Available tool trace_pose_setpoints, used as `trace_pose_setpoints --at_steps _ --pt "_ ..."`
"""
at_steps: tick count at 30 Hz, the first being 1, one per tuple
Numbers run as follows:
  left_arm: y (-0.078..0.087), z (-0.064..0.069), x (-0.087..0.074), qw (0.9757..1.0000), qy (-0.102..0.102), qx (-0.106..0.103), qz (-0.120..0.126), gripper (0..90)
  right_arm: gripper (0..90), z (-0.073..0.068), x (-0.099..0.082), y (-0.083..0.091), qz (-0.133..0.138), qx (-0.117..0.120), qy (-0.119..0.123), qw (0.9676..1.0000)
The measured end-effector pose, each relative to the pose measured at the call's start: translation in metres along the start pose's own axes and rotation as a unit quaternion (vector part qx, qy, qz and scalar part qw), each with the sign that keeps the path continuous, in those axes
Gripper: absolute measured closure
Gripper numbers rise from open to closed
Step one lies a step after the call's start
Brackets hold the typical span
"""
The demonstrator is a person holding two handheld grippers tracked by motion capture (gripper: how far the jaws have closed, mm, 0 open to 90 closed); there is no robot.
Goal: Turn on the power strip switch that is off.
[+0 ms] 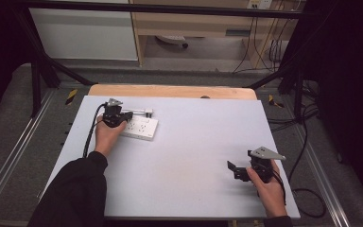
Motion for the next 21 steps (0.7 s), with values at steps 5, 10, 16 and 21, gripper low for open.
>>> trace_pose_setpoints --at_steps 5,10,16,21 --pt "-0.0001 -0.0003 -0.0002 1.0000 0.000 -0.001 0.002 90.0 2.6 -0.0001 -0.0002 0.0000 -0.001 0.000 -0.001 1.0000" --pt "0.0002 -0.0004 -0.0004 1.0000 0.000 -0.002 0.002 90.0 2.6 -0.0002 -0.0002 -0.0001 -0.001 0.000 0.000 1.0000" --pt "0.0000 -0.0006 -0.0007 1.0000 0.000 -0.003 0.004 90.0 2.6 -0.0002 -0.0003 -0.0002 -0.001 0.000 0.000 1.0000" --pt "0.0001 -0.0006 -0.0010 1.0000 -0.002 -0.002 0.005 90.0 2.6 -0.0003 -0.0006 -0.0004 -0.002 0.001 0.000 1.0000"
Point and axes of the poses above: each handheld gripper's, and its own axes: y roughly backward along the jaws, x roughly out of its top, z roughly to its right, the point moved 4 cm from there along -y, roughly forward along the jaws, and after that the axes turned 15 degrees about z, right-handed, at the moved point
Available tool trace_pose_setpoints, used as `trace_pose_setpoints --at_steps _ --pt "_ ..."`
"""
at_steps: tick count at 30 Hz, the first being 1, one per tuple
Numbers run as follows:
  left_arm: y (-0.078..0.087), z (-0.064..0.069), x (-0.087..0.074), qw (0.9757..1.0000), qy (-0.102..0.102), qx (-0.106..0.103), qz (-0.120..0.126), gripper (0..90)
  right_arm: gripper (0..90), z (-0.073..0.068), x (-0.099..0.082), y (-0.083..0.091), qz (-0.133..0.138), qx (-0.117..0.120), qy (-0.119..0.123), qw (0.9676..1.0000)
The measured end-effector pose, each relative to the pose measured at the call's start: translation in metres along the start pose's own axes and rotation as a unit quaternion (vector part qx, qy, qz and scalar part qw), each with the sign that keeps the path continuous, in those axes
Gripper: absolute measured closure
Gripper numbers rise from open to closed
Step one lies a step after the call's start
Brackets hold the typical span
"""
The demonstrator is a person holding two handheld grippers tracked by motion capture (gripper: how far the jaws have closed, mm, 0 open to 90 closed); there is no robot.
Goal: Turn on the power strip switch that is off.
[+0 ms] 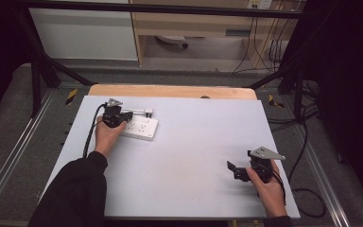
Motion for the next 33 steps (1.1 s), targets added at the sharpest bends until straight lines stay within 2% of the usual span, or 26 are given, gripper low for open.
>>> trace_pose_setpoints --at_steps 18,33 --pt "-0.0001 -0.0010 -0.0034 1.0000 -0.004 0.000 0.006 90.0 2.6 -0.0003 -0.0001 0.0001 -0.001 0.000 -0.001 1.0000" --pt "0.0009 -0.0001 -0.0018 0.9998 0.009 -0.002 0.020 90.0 2.6 0.0003 -0.0001 0.0003 -0.001 0.000 -0.001 1.0000"
Point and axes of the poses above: each handheld gripper's, and its own axes: y roughly backward along the jaws, x roughly out of its top, z roughly to its right, the point moved 4 cm from there along -y, roughly forward along the jaws, and after that the axes turned 15 degrees about z, right-handed, at the moved point
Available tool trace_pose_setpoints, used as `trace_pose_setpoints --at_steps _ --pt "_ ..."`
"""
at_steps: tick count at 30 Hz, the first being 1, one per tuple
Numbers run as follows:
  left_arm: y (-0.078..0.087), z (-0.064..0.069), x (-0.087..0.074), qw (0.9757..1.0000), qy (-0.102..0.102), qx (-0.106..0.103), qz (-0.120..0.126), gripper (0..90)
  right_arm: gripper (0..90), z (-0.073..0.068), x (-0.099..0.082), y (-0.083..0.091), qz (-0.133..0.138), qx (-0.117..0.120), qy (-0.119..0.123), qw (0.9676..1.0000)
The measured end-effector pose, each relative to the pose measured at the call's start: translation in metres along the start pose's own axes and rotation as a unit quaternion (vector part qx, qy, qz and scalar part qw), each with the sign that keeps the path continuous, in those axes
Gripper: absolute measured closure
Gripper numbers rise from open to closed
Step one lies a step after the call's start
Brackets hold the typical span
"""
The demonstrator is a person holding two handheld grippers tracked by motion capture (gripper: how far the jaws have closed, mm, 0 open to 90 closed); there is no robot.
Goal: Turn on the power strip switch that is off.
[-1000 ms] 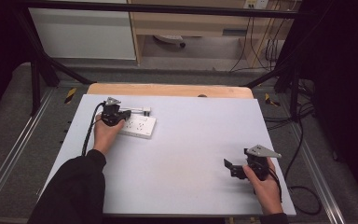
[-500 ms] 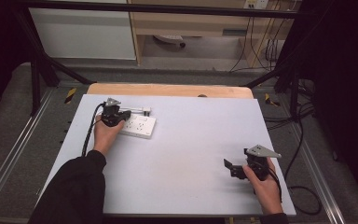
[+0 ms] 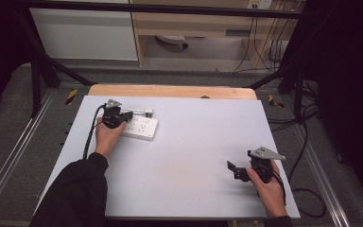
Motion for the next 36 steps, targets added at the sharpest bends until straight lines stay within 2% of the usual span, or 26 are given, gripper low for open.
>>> trace_pose_setpoints --at_steps 5,13,17,21,24,30,33,36 --pt "0.000 0.001 0.001 1.0000 0.001 -0.001 0.004 89.6 2.6 0.000 0.000 0.000 0.000 0.000 -0.001 1.0000" --pt "0.001 0.004 0.005 0.9999 0.002 -0.004 0.015 78.8 2.6 0.000 0.000 0.000 0.001 -0.001 0.000 1.0000" --pt "0.001 0.005 0.007 0.9996 0.016 -0.008 0.023 72.0 2.6 0.000 0.000 0.000 0.000 0.000 0.000 1.0000" --pt "0.001 0.008 0.009 0.9993 0.018 -0.012 0.030 60.7 2.6 0.000 0.000 0.000 0.000 -0.001 0.001 1.0000" --pt "0.001 0.010 0.010 0.9992 0.021 -0.009 0.032 46.0 2.6 0.000 0.000 0.000 0.000 0.000 0.001 1.0000" --pt "0.004 0.013 0.013 0.9987 0.030 -0.023 0.034 21.0 2.6 -0.001 0.000 0.000 -0.002 0.000 0.001 1.0000" --pt "0.006 0.014 0.016 0.9985 0.032 -0.028 0.035 14.0 2.6 -0.001 0.000 0.000 -0.001 0.001 0.001 1.0000" --pt "0.007 0.016 0.018 0.9984 0.033 -0.028 0.036 11.8 2.5 -0.001 0.000 -0.001 -0.001 0.002 0.001 1.0000"
Point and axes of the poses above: each handheld gripper's, and its own axes: y roughly backward along the jaws, x roughly out of its top, z roughly to its right, the point moved 4 cm from there along -y, roughly forward along the jaws, and after that the axes turned 15 degrees about z, right-handed, at the moved point
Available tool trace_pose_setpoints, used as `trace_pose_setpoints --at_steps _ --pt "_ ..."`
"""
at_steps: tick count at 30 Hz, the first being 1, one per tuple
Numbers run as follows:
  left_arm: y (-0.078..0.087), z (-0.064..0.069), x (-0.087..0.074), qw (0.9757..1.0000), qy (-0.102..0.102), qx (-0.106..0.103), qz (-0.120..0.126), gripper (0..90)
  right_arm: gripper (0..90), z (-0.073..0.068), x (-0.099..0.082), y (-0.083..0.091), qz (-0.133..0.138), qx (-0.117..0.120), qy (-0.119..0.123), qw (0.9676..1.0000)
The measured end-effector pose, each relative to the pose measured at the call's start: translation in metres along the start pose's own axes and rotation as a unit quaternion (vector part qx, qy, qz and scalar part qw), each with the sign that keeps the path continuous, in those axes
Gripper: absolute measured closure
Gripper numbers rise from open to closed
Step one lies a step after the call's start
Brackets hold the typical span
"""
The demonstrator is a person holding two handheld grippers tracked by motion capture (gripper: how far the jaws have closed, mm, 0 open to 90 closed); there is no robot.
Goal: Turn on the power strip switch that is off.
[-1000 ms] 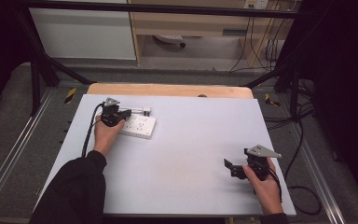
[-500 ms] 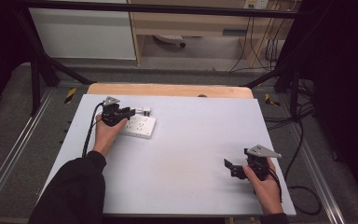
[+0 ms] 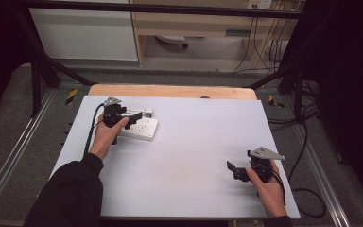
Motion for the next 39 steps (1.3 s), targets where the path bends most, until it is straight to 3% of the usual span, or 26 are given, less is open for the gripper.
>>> trace_pose_setpoints --at_steps 14,21,27,39 --pt "0.013 0.016 0.009 0.9995 -0.012 -0.028 -0.008 9.9 2.6 0.000 -0.001 -0.001 -0.004 0.000 0.000 1.0000" --pt "0.024 0.023 0.007 0.9993 -0.017 -0.032 -0.010 9.8 2.6 -0.001 -0.001 -0.002 -0.005 0.002 0.002 1.0000" --pt "0.034 0.025 0.006 0.9995 -0.018 -0.023 -0.013 9.7 2.5 -0.001 -0.001 -0.002 -0.006 0.000 0.002 1.0000" --pt "0.072 0.028 0.007 0.9996 0.009 -0.028 -0.002 7.5 2.5 -0.003 -0.001 -0.002 -0.008 0.004 0.007 0.9999"
Point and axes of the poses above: each handheld gripper's, and its own axes: y roughly backward along the jaws, x roughly out of its top, z roughly to its right, the point moved 4 cm from there along -y, roughly forward along the jaws, and after that the axes turned 15 degrees about z, right-handed, at the moved point
